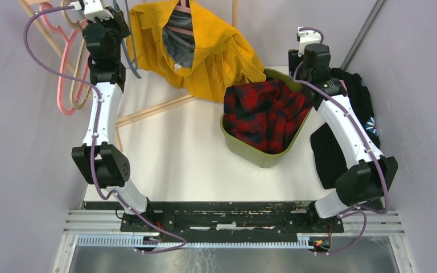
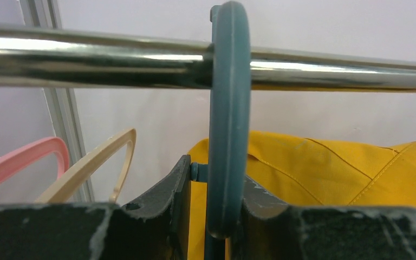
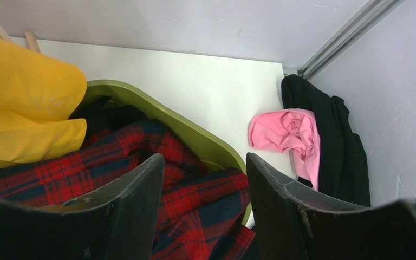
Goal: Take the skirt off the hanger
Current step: Place the hanger at the clothesline.
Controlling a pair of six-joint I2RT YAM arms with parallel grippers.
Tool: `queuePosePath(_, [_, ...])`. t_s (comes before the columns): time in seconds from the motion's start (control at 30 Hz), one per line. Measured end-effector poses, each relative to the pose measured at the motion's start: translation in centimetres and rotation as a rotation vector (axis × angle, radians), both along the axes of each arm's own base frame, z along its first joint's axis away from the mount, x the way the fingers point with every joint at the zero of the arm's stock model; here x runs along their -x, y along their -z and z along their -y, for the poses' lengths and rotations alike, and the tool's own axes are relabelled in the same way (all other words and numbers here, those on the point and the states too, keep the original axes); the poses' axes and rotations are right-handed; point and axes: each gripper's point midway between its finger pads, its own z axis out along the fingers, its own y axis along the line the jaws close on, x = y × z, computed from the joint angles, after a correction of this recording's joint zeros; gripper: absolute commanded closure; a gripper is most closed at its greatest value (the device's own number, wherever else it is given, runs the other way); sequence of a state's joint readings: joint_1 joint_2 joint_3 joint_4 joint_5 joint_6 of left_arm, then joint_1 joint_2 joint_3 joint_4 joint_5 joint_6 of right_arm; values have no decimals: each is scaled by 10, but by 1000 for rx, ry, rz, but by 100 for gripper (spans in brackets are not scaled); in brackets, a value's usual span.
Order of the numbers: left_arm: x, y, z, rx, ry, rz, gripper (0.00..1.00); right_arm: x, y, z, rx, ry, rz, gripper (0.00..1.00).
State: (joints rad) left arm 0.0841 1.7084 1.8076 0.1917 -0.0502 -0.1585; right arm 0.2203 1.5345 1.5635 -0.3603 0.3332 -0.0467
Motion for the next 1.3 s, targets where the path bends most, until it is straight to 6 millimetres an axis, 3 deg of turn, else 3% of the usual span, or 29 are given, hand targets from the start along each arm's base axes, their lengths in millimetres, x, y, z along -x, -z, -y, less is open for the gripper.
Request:
queuePosePath(0.2, [6,1,-2,-5,-14,-29,52,0,0,-2,-9,-8,0,37])
queuePosePath(0.33, [10,6,-10,-25,-49,-64,51,0,1,-4,-18,-12,0,37])
queuePosePath(0.4, [12,6,-13,-29,-63,-67,38,0,1,-4,-21,-13,0,37])
queuePosePath(0.57, [18,0,-15,-37,-75,-65,29,0,2,-4,-27,-12,-2,38])
queuePosePath(0.8, [29,-17,-12,-41,-68,-32,27,1,5,-5,-29,-18,-9,38])
queuePosePath(0.93, [47,-31,-9,-42,-65,-11,22,2,6,-6,-31,-23,-10,38])
queuePosePath(1.3, [133,-54,11,-44,-37,53,22,6,2,-8,-38,-35,-1,38])
